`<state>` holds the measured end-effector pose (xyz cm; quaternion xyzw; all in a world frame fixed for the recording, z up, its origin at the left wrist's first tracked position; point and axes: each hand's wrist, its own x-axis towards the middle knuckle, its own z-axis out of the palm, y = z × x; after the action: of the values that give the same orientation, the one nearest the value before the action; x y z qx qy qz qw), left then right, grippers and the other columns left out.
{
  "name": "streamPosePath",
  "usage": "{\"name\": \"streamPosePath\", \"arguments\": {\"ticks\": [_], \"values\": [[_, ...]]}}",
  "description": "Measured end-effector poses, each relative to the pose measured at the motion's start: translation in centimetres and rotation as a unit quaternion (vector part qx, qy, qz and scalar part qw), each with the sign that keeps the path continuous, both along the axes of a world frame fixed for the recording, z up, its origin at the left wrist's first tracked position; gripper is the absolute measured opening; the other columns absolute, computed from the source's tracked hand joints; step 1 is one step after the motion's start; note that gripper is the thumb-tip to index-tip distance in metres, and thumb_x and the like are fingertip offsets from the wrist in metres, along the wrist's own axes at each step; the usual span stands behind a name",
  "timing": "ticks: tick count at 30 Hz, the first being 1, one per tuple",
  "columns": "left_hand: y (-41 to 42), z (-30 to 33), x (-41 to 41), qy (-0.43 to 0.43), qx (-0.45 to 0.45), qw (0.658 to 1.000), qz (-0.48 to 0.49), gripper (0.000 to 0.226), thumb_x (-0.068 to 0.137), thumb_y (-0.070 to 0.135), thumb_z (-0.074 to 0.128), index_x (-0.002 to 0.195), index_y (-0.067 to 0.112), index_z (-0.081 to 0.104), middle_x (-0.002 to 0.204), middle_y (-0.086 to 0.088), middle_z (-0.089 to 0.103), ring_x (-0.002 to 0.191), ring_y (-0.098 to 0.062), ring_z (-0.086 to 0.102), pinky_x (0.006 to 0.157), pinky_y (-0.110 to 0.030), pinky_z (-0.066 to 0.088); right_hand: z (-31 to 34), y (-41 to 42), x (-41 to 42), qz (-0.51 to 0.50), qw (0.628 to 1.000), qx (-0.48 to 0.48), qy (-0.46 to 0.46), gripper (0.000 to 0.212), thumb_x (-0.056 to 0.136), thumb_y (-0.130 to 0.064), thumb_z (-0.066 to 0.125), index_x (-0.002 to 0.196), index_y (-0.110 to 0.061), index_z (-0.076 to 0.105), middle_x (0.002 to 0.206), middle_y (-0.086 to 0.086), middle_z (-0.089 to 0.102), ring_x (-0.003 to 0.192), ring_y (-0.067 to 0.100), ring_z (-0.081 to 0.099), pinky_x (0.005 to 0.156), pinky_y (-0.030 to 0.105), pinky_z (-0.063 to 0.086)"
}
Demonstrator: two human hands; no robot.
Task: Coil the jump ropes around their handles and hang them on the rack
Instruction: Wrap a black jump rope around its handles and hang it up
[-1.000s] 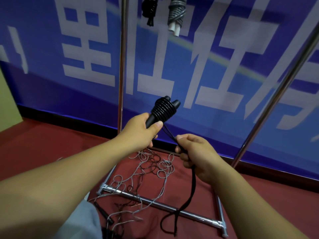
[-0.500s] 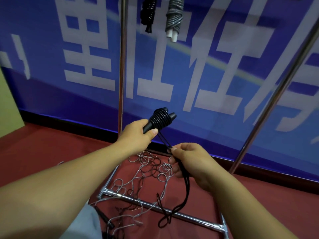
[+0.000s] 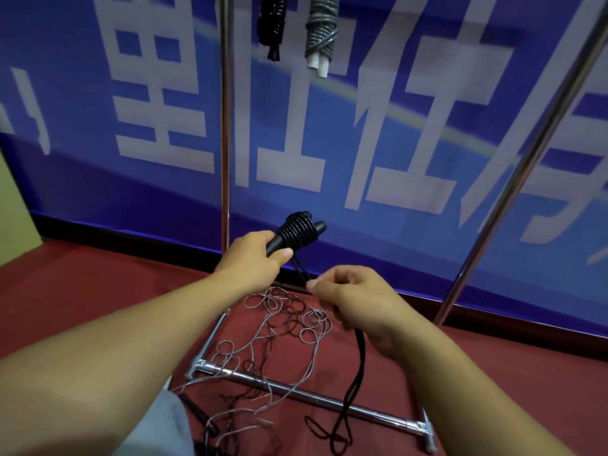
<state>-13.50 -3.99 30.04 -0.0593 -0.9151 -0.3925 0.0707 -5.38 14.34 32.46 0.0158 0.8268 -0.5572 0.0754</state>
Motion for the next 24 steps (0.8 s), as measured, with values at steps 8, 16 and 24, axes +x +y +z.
{"name": "streamPosePath", "arguments": {"ticks": [8,16,24], "values": [[1.5,-0.5,-0.7,0.009,-0.119,0.993,-0.001,0.018,0.095,0.048,0.057,0.093,0.031,0.055,0.081,0.003,0.061,0.079,-0.027,0.062,0.070,-0.040,0.053,0.6,-0.3,0.8,-0.046,0.998,0.039,0.004,0.024,0.095,-0.025,0.063,0.083,-0.004,0.069,0.063,0.003,0.053,0.049,0.013,0.040,0.046,0.022,0.033],[1.2,-1.2,-1.4,-0.011,-0.153,0.988,0.015,0.019,0.096,0.048,0.059,0.096,0.029,0.057,0.082,0.001,0.063,0.079,-0.025,0.063,0.069,-0.038,0.053,0.0,-1.1,2.5,0.015,0.999,0.041,-0.011,0.033,0.105,-0.019,0.048,0.076,-0.010,0.061,0.056,-0.001,0.054,0.048,0.013,0.044,0.048,0.025,0.041],[1.0,-1.6,-1.5,-0.046,-0.244,0.966,-0.072,0.024,0.093,0.046,0.065,0.092,0.024,0.056,0.089,-0.002,0.063,0.085,-0.027,0.061,0.071,-0.035,0.048,-0.2,-0.4,1.8,-0.039,0.998,-0.028,-0.043,0.035,0.105,-0.022,0.046,0.077,-0.015,0.067,0.058,-0.005,0.045,0.045,0.008,0.038,0.054,0.029,0.036]]}}
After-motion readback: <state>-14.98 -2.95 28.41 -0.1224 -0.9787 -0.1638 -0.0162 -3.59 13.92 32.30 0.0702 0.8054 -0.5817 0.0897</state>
